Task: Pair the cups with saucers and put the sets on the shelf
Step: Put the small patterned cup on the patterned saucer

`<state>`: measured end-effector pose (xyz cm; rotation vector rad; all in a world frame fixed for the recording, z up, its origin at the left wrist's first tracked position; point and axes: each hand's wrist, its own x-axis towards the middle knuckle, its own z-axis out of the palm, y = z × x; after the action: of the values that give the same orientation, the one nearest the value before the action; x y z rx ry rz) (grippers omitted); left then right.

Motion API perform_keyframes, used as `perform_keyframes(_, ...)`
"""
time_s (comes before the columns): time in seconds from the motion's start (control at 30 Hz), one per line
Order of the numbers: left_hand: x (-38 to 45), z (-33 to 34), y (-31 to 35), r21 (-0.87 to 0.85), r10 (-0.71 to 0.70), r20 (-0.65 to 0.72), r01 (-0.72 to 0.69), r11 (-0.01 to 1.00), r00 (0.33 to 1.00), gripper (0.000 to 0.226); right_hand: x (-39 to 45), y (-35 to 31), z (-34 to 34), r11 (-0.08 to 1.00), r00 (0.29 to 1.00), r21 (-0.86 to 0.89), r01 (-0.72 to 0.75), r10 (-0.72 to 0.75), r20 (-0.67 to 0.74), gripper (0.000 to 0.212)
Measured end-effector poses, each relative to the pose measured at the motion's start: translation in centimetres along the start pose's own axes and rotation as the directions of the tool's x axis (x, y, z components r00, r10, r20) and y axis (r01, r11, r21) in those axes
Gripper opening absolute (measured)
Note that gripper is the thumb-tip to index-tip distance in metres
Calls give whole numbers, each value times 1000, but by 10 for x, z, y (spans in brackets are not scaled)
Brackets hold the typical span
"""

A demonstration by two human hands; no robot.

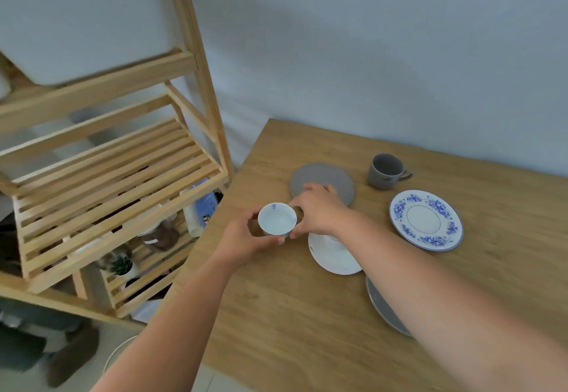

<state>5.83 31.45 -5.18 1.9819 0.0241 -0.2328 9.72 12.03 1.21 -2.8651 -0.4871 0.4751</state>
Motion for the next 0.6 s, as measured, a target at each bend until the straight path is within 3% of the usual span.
perform_keyframes(0.1,5,-13,14,-93,43,62,-37,995,997,77,-7,4,-7,962,998,273,-23,36,-42,56)
perform_keyframes(0.17,8,-18,32,-163,108,126,-87,983,986,66,-17,13,-17,865,996,502,-15,55,-65,56)
perform_keyframes(0.3,17,-13,74,-316,163,196,-95,944,967,53,-39,33,-33,439,997,897,49,38,-73,50)
perform_keyframes(0.43,32,8,109,-353,166,279,-59,934,946,44,-55,57,-38,117,987,990,83,128,-98,33)
perform_keyframes(0.6,52,54,136,-300,166,435,-31,954,885,49,-84,107,-32,-34,968,996,88,240,-77,49)
